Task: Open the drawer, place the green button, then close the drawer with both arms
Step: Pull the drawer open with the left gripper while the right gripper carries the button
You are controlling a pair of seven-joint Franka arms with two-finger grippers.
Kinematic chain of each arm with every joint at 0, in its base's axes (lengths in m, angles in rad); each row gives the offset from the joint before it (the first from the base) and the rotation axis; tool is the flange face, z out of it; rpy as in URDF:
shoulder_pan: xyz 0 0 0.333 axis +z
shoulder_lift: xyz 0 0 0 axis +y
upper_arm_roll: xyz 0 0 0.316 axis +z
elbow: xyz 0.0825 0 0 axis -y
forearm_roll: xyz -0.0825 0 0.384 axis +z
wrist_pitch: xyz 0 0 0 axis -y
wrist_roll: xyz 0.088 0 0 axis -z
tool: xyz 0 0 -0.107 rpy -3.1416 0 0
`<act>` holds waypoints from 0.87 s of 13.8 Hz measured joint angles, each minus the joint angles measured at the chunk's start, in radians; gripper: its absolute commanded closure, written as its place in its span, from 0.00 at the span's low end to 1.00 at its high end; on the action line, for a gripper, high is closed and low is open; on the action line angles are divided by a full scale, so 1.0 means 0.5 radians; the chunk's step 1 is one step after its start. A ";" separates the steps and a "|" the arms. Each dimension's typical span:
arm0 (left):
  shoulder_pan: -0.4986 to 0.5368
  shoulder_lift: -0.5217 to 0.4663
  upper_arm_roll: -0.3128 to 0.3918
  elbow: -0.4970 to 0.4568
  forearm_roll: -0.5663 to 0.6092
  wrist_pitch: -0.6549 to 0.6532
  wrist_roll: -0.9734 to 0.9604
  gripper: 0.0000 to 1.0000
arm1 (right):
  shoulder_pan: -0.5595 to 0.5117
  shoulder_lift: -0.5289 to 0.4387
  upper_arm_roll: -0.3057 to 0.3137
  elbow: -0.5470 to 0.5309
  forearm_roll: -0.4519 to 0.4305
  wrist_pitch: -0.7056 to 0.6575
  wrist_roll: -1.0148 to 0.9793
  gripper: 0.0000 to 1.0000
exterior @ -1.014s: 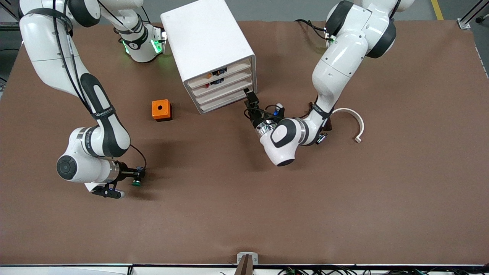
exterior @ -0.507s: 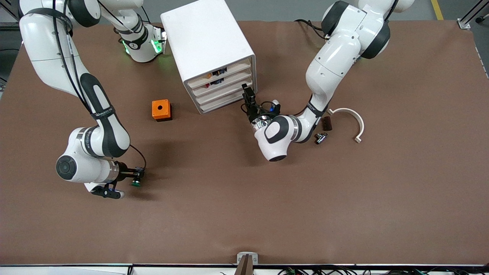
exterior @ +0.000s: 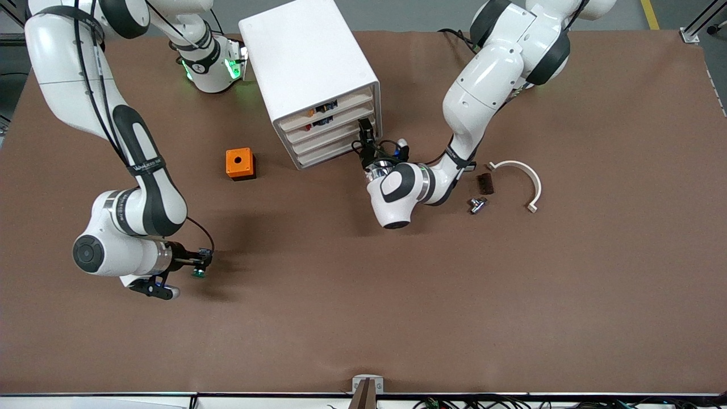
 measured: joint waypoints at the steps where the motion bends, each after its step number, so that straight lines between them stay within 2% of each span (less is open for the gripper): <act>1: -0.001 0.005 0.002 0.000 0.012 0.001 0.000 0.80 | 0.007 -0.007 0.006 0.053 0.002 -0.091 0.059 0.89; 5: -0.002 0.016 0.011 0.000 0.026 0.007 -0.003 0.91 | 0.107 -0.063 0.018 0.180 0.026 -0.334 0.380 0.89; 12: -0.001 0.016 0.055 0.013 0.026 0.010 -0.026 0.89 | 0.371 -0.282 0.022 0.193 0.182 -0.621 1.171 0.89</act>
